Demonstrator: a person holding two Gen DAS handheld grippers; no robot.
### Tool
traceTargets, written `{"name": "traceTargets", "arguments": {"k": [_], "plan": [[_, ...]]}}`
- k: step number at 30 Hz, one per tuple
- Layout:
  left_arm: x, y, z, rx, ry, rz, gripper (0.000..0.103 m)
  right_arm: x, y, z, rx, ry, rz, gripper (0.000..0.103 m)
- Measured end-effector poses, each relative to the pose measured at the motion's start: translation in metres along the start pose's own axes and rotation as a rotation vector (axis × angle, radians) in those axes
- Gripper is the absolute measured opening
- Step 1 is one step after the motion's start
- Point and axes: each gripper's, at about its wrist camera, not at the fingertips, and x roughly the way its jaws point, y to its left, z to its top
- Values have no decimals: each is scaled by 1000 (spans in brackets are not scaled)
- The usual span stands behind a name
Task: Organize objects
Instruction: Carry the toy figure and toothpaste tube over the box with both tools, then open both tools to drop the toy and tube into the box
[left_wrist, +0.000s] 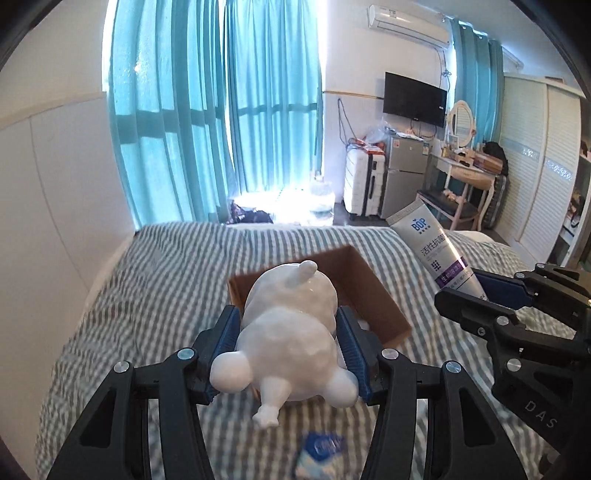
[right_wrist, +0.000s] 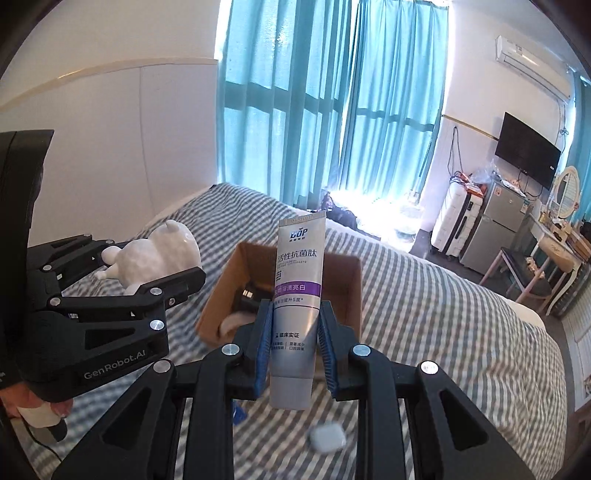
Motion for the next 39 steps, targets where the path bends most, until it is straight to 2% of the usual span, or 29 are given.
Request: {"name": "traceTargets", "arguments": {"k": [8, 16, 23, 29, 30, 31, 32, 33, 34, 38, 39], "plan": [[88, 9, 21, 3, 47, 27, 55, 84, -28, 26, 33, 41, 22, 23], [169, 11, -2, 13, 144, 8, 55, 169, -43, 8, 65, 115, 40, 23], [204, 7, -23, 25, 202, -17, 55, 209, -58, -7, 100, 149, 26, 24], [202, 0, -26, 33, 195, -52, 57, 211, -60, -12, 102, 143, 3, 24], [200, -1, -26, 39, 190, -58, 61, 208, -59, -12, 104, 139, 4, 24], [197, -2, -26, 44, 184, -54, 69, 204, -58, -11, 108, 135, 6, 26], [193, -4, -26, 46, 173, -42, 73, 199, -58, -10, 111, 129, 6, 29], [189, -5, -24, 43, 166, -35, 79, 191, -60, -9, 117, 118, 2, 37], [185, -6, -23, 38, 159, -34, 81, 181, -62, -6, 123, 103, -3, 43], [153, -13, -11, 35, 115, -31, 84, 136, -69, 9, 146, 47, -1, 53], [140, -16, -6, 40, 100, -23, 87, 126, -71, 15, 152, 31, -4, 59]]}}
